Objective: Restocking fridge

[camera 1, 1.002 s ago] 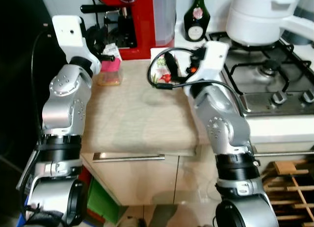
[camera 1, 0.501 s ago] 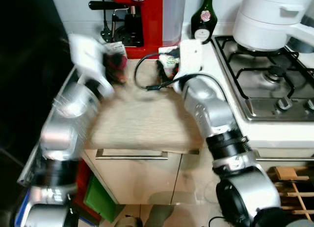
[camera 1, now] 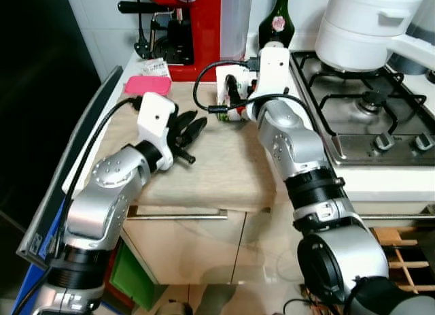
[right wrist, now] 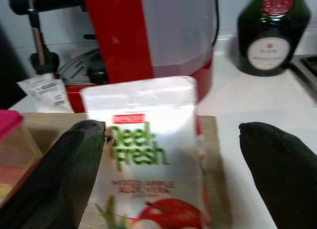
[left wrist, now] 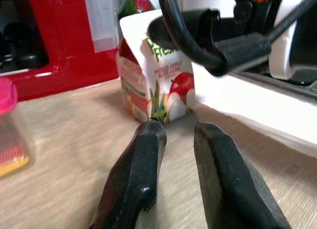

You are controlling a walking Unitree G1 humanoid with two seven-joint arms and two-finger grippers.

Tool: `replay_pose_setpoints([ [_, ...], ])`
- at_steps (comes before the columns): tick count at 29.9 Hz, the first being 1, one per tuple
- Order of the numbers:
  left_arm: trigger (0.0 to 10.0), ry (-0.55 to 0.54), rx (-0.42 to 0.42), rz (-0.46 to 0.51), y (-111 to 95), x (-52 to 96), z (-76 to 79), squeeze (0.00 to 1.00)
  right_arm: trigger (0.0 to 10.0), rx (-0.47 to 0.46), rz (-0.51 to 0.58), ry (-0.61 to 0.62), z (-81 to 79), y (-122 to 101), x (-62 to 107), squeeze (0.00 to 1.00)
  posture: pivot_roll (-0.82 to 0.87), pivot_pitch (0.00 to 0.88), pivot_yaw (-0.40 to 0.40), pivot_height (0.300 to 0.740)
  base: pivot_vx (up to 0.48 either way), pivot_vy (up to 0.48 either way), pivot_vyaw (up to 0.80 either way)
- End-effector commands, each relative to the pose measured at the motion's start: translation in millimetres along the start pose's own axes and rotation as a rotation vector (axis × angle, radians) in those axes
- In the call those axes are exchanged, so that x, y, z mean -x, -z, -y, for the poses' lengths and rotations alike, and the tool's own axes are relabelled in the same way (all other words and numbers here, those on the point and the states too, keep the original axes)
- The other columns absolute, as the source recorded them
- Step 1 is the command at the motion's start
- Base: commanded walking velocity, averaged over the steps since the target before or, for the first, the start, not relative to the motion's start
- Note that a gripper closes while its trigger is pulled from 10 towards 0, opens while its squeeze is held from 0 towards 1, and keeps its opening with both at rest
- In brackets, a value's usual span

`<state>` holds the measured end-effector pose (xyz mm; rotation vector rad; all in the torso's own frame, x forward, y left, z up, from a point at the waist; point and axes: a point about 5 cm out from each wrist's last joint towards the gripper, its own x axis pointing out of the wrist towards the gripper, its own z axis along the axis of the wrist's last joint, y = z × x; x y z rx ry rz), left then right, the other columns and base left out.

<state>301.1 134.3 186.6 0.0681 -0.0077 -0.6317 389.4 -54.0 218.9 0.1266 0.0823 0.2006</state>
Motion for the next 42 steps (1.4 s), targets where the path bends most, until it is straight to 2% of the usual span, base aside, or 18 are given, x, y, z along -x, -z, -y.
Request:
replay_pose_setpoints([
  [1, 10.0, 0.017, -0.012, 0.009, -3.8, 1.0, 3.5, 0.00, 10.0, -0.021, 0.027, -0.036, -7.8, -11.5, -1.2, 0.00, 0.13, 0.000, -0.001, 0.740, 0.000, 0.000, 0.00],
  [8, 10.0, 0.026, -0.002, 0.009, -3.5, 2.4, 8.9, 0.00, 10.0, -0.018, 0.030, -0.088, -22.6, -18.5, 0.2, 0.00, 0.12, 0.000, -0.003, 0.740, 0.000, 0.000, 0.00],
  [11, 10.0, 0.047, 0.008, 0.011, -3.1, -1.2, 14.7, 0.00, 10.0, 0.028, 0.017, -0.060, -15.8, -16.5, -2.8, 0.00, 0.11, 0.000, 0.002, 0.740, 0.000, 0.000, 0.00],
  [21, 10.0, 0.055, 0.022, 0.019, -2.2, -4.8, 20.2, 0.00, 10.0, 0.087, -0.001, -0.018, -0.5, -15.1, -7.7, 0.00, 0.09, 0.000, -0.019, 0.740, 0.000, 0.000, 0.00],
  [34, 10.0, 0.030, 0.034, 0.052, -4.5, -12.5, 21.0, 0.00, 10.0, 0.123, -0.015, -0.044, 0.6, -18.7, -15.2, 0.00, 0.08, 0.000, -0.047, 0.740, 0.000, 0.000, 0.00],
  [36, 10.0, 0.033, 0.038, 0.056, -4.8, -14.0, 23.5, 0.00, 10.0, 0.169, -0.018, -0.018, 10.0, -16.2, -16.2, 0.00, 0.08, 0.000, -0.049, 0.740, 0.000, 0.000, 0.00],
  [38, 10.0, 0.033, 0.038, 0.057, -4.9, -14.2, 23.8, 0.00, 10.0, 0.179, -0.014, -0.010, 12.3, -16.5, -16.2, 0.00, 0.08, 0.000, -0.049, 0.740, 0.000, 0.000, 0.00],
  [40, 10.0, 0.024, 0.041, 0.056, -4.3, -13.0, 20.9, 0.00, 10.0, 0.210, 0.014, 0.045, 28.8, -19.2, -12.5, 0.00, 0.07, 0.000, -0.041, 0.740, 0.000, 0.000, 0.00],
  [42, 10.0, 0.015, 0.042, 0.057, -4.7, -12.5, 18.1, 0.00, 10.0, 0.228, 0.053, 0.071, 38.3, -24.0, -5.8, 0.00, 0.07, 0.000, -0.040, 0.740, 0.000, 0.000, 0.00],
])
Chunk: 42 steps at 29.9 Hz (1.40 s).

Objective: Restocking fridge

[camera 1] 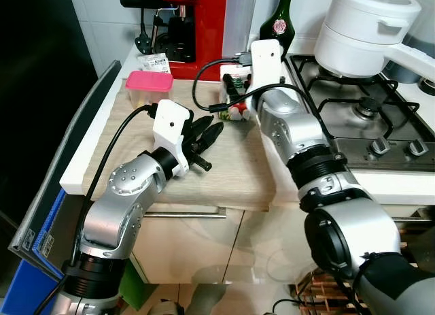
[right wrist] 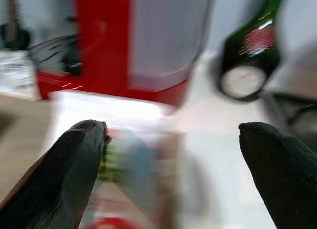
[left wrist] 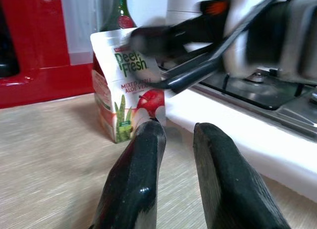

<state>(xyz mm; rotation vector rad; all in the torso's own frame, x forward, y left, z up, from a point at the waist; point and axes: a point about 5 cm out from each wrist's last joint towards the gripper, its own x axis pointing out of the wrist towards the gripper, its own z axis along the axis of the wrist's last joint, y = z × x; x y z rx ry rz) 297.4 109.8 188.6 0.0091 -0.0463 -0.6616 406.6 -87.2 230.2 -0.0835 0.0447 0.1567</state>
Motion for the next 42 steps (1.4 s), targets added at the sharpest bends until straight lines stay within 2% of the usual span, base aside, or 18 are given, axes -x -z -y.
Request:
replay_pose_setpoints([
  [1, 10.0, -0.015, -0.003, 0.004, -2.0, -1.6, -4.2, 0.00, 10.0, 0.021, 0.051, 0.027, 8.2, -7.5, 7.9, 0.00, 0.07, 0.000, -0.040, 0.740, 0.000, 0.000, 0.00],
  [2, 10.0, -0.015, -0.005, 0.005, -2.6, -2.1, -4.3, 0.00, 10.0, 0.019, 0.065, 0.026, 9.3, -7.7, 12.1, 0.00, 0.07, 0.000, -0.039, 0.740, 0.000, 0.000, 0.00],
  [3, 10.0, -0.021, -0.009, 0.007, -3.3, -2.1, -6.0, 0.00, 10.0, 0.013, 0.064, 0.007, 7.5, -0.9, 23.3, 0.00, 0.07, 0.000, -0.035, 0.740, 0.000, 0.000, 0.00],
  [4, 10.0, -0.021, -0.009, 0.007, -3.3, -2.1, -6.0, 0.00, 10.0, 0.013, 0.064, 0.007, 7.5, -0.9, 23.3, 0.00, 0.07, 0.000, -0.035, 0.740, 0.000, 0.000, 0.00],
  [5, 10.0, -0.024, -0.010, 0.008, -3.8, -1.9, -7.0, 0.00, 10.0, 0.003, 0.048, 0.000, 6.5, 8.4, 33.5, 0.00, 0.07, 0.000, -0.034, 0.740, 0.000, 0.000, 0.00],
  [8, 10.0, -0.024, -0.011, 0.007, -3.8, -2.0, -7.1, 0.00, 10.0, 0.003, 0.045, 0.002, 6.9, 11.6, 36.1, 0.00, 0.07, 0.000, -0.034, 0.740, 0.000, 0.000, 0.00],
  [12, 10.0, -0.027, -0.014, 0.002, -3.2, -0.2, -8.9, 0.00, 10.0, 0.007, 0.002, 0.005, 5.9, 26.4, 39.2, 0.00, 0.07, 0.000, -0.015, 0.740, 0.000, 0.000, 0.00],
  [13, 10.0, -0.019, -0.013, -0.001, -3.1, -0.5, -8.0, 0.00, 10.0, -0.008, 0.024, -0.020, -2.3, 18.9, 38.0, 0.00, 0.07, 0.000, -0.008, 0.740, 0.000, 0.000, 0.00],
  [15, 10.0, -0.016, -0.013, -0.002, -3.0, -0.8, -7.8, 0.00, 10.0, -0.013, 0.034, -0.031, -5.6, 15.4, 39.5, 0.00, 0.07, 0.000, -0.008, 0.740, 0.000, 0.000, 0.00],
  [16, 10.0, -0.013, -0.014, -0.005, -2.6, -1.2, -7.7, 0.00, 10.0, -0.024, 0.055, -0.066, -14.2, 8.7, 39.6, 0.00, 0.07, 0.000, -0.003, 0.740, 0.000, 0.000, 0.00],
  [17, 10.0, -0.007, -0.017, -0.008, -2.6, -2.1, -7.4, 0.00, 10.0, -0.039, 0.076, -0.128, -30.4, -0.1, 40.1, 0.00, 0.07, 0.000, -0.001, 0.740, 0.000, 0.000, 0.00],
  [18, 10.0, 0.001, -0.020, -0.006, -3.7, -2.5, -6.8, 0.00, 10.0, -0.032, 0.074, -0.165, -40.7, -1.0, 37.0, 0.00, 0.07, 0.000, -0.002, 0.740, 0.000, 0.000, 0.00],
  [29, 10.0, -0.004, -0.015, -0.006, -3.1, 0.7, -4.4, 0.00, 10.0, 0.027, 0.006, -0.220, -59.0, 5.5, 17.0, 0.00, 0.10, 0.000, -0.024, 0.740, 0.000, 0.000, 0.00],
  [34, 10.0, -0.013, -0.011, -0.009, -1.9, 3.9, -3.9, 0.00, 10.0, 0.083, -0.021, -0.198, -57.4, 10.7, 10.0, 0.00, 0.11, 0.000, -0.037, 0.740, 0.000, 0.000, 0.00],
  [36, 10.0, -0.016, -0.012, -0.012, -1.7, 4.9, -4.5, 0.00, 10.0, 0.145, -0.023, -0.157, -51.0, 15.1, 4.8, 0.00, 0.12, 0.000, -0.039, 0.740, 0.000, 0.000, 0.00],
  [40, 10.0, -0.016, -0.013, -0.012, -2.8, 5.0, -4.7, 0.00, 10.0, 0.168, -0.030, -0.124, -44.8, 18.2, 2.0, 0.00, 0.12, 0.000, -0.040, 0.740, 0.000, 0.000, 0.00],
  [42, 10.0, -0.024, -0.016, -0.016, -3.3, 5.0, -7.7, 0.00, 10.0, 0.214, -0.030, -0.077, -34.2, 21.6, -1.8, 0.00, 0.12, 0.000, -0.037, 0.740, 0.000, 0.000, 0.00],
])
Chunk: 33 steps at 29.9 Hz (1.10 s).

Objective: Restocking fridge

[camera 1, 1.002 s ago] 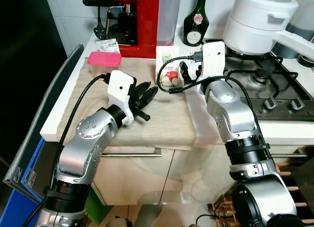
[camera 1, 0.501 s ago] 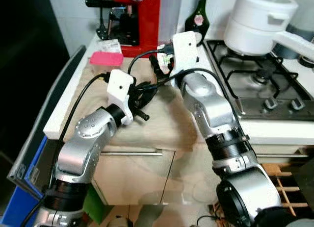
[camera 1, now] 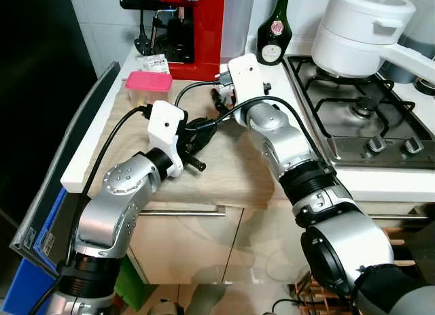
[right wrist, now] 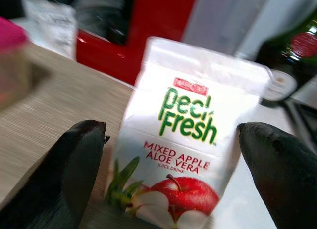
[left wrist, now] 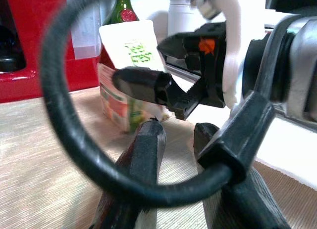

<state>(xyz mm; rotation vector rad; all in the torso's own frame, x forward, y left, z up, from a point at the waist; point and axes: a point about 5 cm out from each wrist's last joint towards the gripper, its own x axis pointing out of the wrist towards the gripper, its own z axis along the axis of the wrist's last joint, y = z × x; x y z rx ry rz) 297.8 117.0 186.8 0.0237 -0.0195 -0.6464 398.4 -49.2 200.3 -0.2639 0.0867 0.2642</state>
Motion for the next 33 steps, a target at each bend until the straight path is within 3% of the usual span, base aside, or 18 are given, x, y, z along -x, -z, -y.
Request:
replay_pose_setpoints([
  [1, 10.0, -0.009, -0.010, 0.014, -5.1, 1.0, -1.9, 0.00, 10.0, 0.035, 0.017, 0.031, 7.9, -4.0, -1.5, 0.00, 0.12, 0.000, -0.037, 0.740, 0.000, 0.000, 0.00],
  [16, 10.0, 0.002, -0.014, 0.025, -9.7, -3.0, -2.0, 0.00, 10.0, 0.075, 0.027, 0.160, 46.9, 7.2, 4.4, 0.00, 0.09, 0.000, -0.026, 0.740, 0.000, 0.000, 0.00],
  [21, 10.0, 0.004, -0.009, 0.037, -11.2, -4.4, -0.2, 0.00, 10.0, 0.103, 0.018, 0.230, 72.0, 13.4, 12.0, 0.00, 0.09, 0.000, -0.037, 0.740, 0.000, 0.000, 0.00],
  [24, 10.0, 0.002, -0.007, 0.042, -11.7, -4.7, 0.7, 0.00, 10.0, 0.116, 0.023, 0.249, 78.0, 12.5, 14.1, 0.00, 0.09, 0.000, -0.040, 0.740, 0.000, 0.000, 0.00],
  [28, 10.0, -0.001, -0.004, 0.047, -12.2, -4.7, 0.4, 0.00, 10.0, 0.106, 0.040, 0.250, 79.1, 7.5, 15.5, 0.00, 0.09, 0.000, -0.047, 0.740, 0.000, 0.000, 0.00],
  [33, 10.0, -0.002, -0.001, 0.055, -14.2, -5.0, 0.5, 0.00, 10.0, 0.094, 0.101, 0.183, 62.0, -7.6, 19.6, 0.00, 0.09, 0.000, -0.047, 0.740, 0.000, 0.000, 0.00],
])
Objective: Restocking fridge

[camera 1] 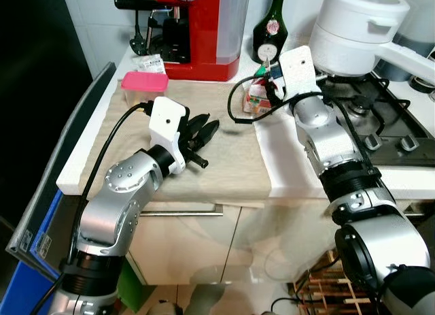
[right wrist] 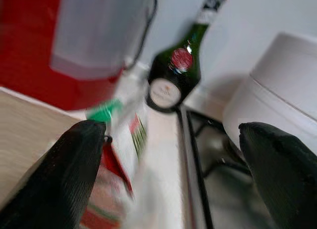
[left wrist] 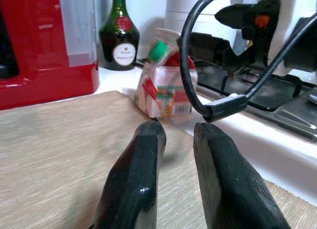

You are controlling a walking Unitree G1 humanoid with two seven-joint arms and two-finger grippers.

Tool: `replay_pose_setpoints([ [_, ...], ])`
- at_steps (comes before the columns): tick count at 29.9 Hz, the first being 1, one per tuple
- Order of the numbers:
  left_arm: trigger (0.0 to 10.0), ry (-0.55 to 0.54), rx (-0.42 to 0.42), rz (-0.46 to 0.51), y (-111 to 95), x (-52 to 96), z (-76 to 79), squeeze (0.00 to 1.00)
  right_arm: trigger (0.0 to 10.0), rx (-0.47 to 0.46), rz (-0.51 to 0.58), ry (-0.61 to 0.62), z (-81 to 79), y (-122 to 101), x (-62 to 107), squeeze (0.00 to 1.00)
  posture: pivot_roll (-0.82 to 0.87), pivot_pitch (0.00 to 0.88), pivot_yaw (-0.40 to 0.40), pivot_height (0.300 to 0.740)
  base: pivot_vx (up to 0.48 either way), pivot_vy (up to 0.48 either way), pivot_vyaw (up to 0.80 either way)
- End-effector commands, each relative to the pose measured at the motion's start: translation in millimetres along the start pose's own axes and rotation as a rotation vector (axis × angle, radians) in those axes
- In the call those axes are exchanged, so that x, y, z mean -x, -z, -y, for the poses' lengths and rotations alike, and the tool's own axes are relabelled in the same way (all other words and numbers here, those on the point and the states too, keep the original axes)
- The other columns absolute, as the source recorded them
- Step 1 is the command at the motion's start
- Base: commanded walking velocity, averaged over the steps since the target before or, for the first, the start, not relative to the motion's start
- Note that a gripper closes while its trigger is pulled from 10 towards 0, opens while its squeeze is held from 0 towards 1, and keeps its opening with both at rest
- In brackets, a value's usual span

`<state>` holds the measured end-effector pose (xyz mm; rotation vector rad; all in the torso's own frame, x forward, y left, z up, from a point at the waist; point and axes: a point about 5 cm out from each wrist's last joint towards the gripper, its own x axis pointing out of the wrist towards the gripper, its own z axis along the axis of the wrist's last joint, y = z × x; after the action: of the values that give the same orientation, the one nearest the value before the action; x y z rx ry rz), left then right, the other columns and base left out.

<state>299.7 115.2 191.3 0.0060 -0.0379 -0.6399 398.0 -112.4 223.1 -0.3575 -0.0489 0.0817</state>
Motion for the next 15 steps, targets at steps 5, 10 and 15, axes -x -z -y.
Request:
replay_pose_setpoints([
  [5, 10.0, 0.019, -0.012, 0.037, -10.4, -5.3, 3.1, 0.00, 10.0, -0.108, 0.072, -0.083, -14.8, -27.7, 5.7, 0.00, 0.08, 0.000, -0.040, 0.740, 0.000, 0.000, 0.00],
  [10, 10.0, 0.028, -0.013, 0.039, -11.0, -6.5, 4.6, 0.00, 10.0, -0.168, 0.080, -0.134, -22.9, -39.2, 9.3, 0.00, 0.08, 0.000, -0.041, 0.740, 0.000, 0.000, 0.00],
  [15, 10.0, 0.025, -0.009, 0.042, -10.4, -6.5, 5.4, 0.00, 10.0, -0.212, 0.033, -0.174, -28.2, -35.8, 13.2, 0.00, 0.09, 0.000, -0.049, 0.740, 0.000, 0.000, 0.00],
])
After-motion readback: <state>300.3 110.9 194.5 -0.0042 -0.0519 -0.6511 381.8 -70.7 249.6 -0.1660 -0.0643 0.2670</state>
